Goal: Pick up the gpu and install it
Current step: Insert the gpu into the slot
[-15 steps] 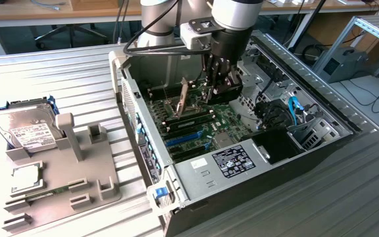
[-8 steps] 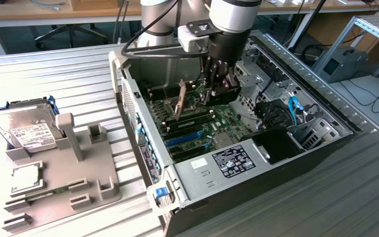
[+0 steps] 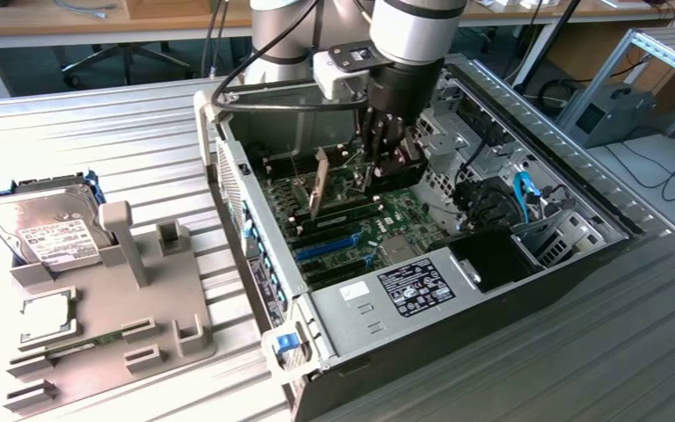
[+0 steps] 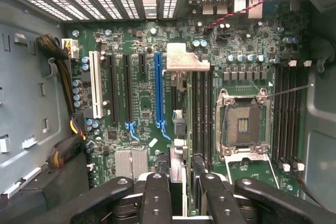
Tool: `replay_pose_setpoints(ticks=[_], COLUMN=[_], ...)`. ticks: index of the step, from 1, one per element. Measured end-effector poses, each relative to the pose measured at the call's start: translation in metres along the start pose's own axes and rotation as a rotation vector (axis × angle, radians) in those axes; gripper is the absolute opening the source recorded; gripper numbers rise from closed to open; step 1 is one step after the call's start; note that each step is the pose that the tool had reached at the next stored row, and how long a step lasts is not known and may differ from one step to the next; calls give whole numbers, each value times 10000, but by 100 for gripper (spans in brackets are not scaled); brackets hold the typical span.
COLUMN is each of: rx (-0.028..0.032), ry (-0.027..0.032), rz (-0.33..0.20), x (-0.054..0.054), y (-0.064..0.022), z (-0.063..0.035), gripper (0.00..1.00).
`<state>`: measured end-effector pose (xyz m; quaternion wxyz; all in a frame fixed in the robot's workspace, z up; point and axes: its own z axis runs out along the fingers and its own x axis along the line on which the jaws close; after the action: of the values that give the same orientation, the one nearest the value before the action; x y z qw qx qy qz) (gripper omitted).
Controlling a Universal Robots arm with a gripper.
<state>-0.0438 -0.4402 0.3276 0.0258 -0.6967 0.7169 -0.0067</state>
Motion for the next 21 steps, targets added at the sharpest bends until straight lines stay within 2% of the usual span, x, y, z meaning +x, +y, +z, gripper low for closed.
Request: replay_pose_setpoints(ticks=[17, 19, 21], rx=[0, 0, 2], ry=[-1, 0, 57], rz=[-1, -1, -1], x=[92, 138, 147], y=[24, 52, 121], z=[28, 46, 93], gripper=[27, 27, 27])
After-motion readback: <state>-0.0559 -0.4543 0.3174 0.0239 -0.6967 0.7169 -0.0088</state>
